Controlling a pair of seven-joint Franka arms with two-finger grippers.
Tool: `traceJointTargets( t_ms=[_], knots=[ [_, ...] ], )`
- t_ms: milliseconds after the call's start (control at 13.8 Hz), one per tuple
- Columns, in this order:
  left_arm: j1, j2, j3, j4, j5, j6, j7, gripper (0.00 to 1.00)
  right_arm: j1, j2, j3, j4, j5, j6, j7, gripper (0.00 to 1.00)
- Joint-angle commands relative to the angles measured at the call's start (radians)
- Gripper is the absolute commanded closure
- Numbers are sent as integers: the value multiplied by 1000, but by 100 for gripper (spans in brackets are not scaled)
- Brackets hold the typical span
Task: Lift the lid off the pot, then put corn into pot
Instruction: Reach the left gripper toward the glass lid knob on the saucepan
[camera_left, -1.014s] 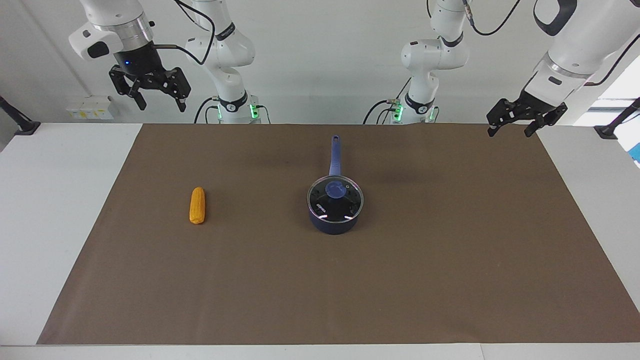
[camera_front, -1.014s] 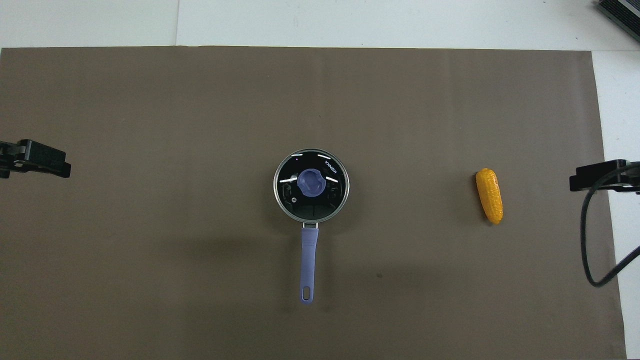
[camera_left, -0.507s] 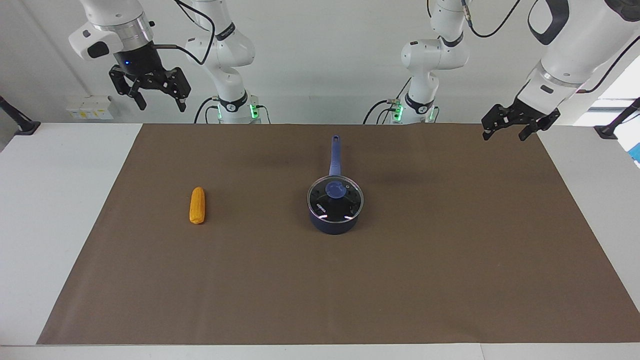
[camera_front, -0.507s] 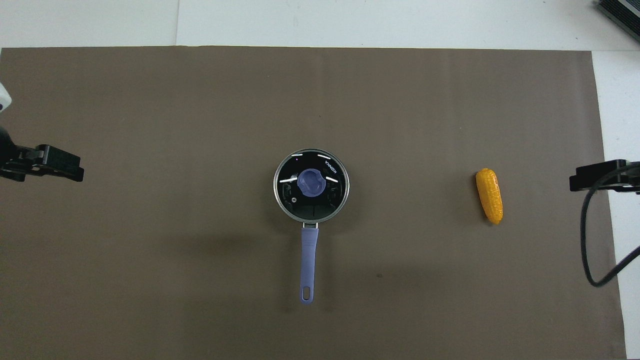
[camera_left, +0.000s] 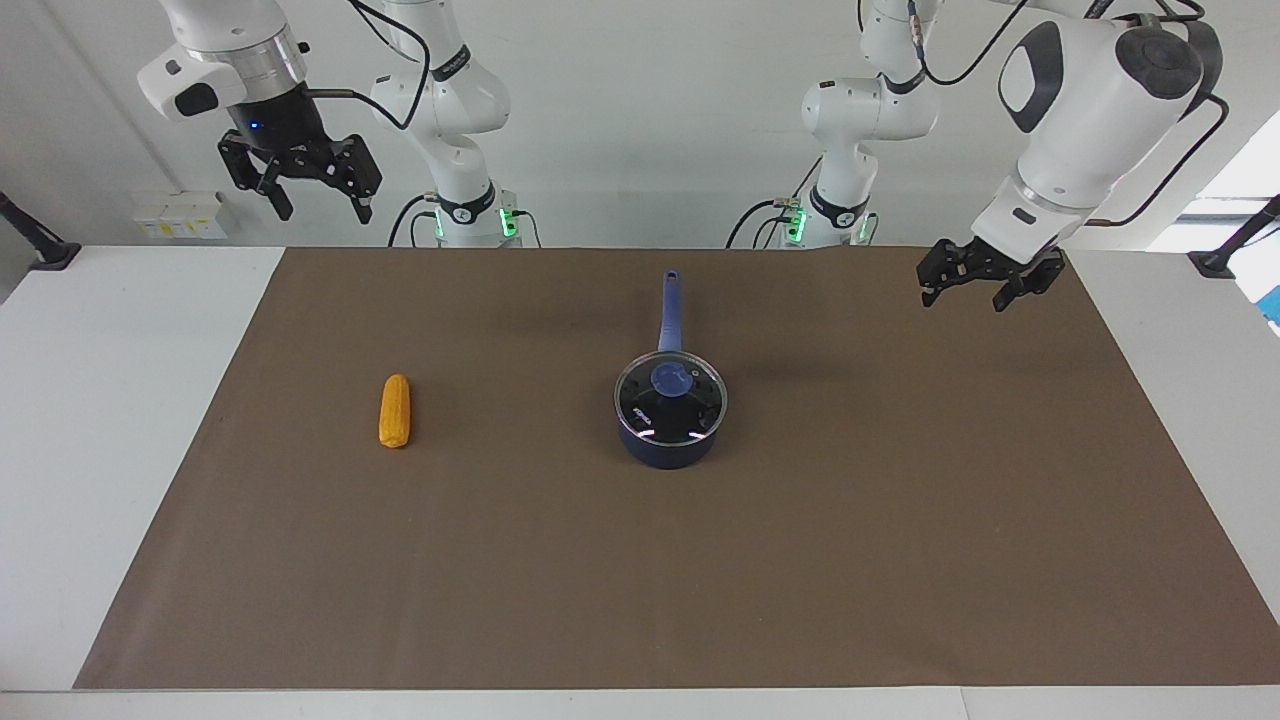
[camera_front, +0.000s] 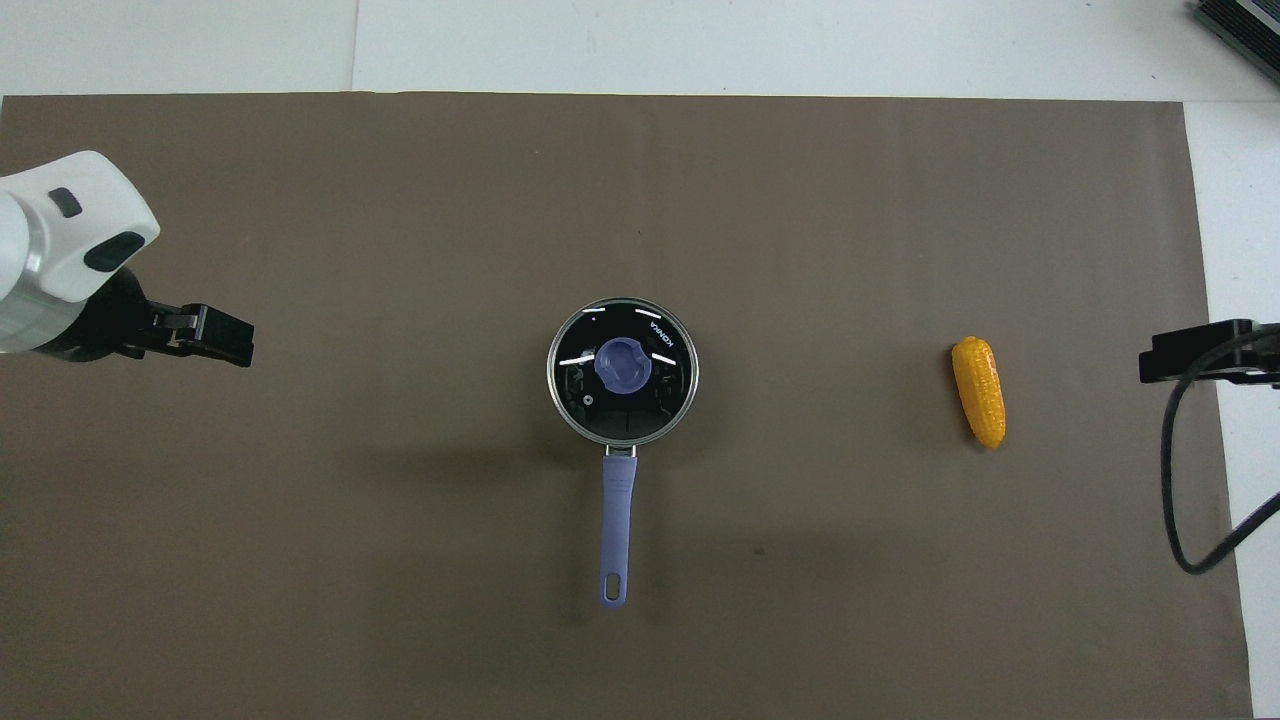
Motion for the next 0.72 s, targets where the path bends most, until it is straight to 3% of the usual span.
traceJointTargets(
  t_ms=[0,362,652],
  knots=[
    [-54,-16,13,-68,-3,80,-4,0,-9,-13,3,-14,-10,7,-26,0],
    [-146,53,13,-99,-3,210,-24,0,-9,-13,3,-14,-10,7,-24,0],
    [-272,137,13,-91,-3,301,-171,0,-9,-13,3,-14,-10,7,-26,0]
  ],
)
